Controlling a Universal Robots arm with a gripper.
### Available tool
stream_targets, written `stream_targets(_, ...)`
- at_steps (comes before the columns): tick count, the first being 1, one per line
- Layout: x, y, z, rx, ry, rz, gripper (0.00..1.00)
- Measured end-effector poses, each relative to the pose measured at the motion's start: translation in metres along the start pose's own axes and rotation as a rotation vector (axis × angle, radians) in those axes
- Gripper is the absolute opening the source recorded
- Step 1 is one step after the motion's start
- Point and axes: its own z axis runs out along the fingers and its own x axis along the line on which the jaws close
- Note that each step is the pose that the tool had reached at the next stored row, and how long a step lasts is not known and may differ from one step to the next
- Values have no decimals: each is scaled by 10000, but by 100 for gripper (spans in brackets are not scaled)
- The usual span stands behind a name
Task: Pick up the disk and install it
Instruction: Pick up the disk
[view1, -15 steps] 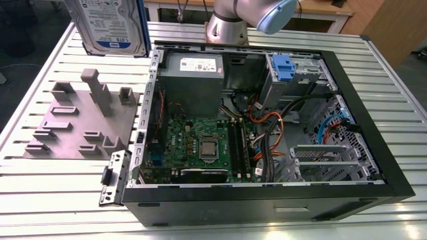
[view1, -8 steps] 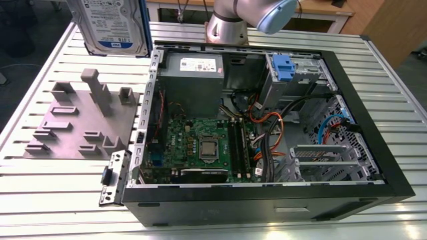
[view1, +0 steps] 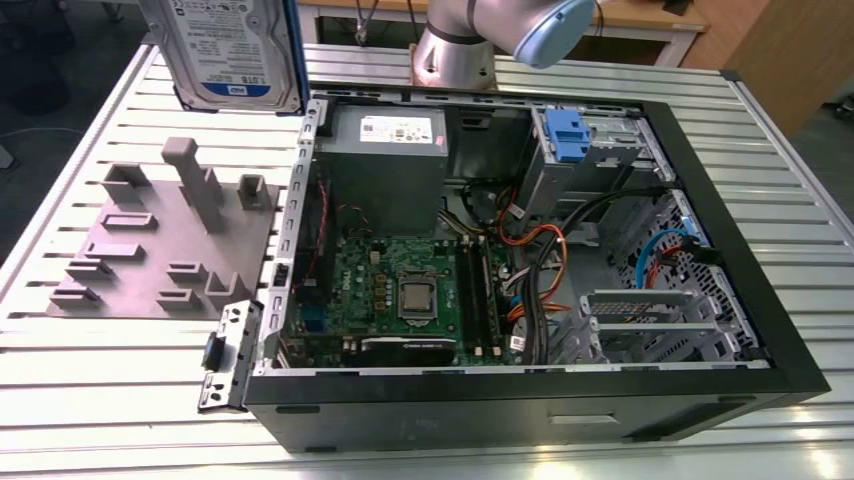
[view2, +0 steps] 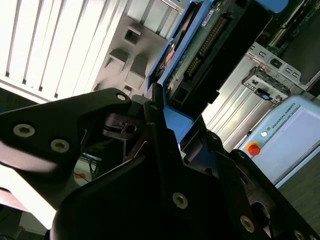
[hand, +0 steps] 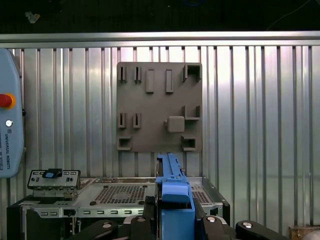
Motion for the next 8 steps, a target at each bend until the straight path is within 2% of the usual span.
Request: stream_targets(8,-2,-51,1,0,0,0,36)
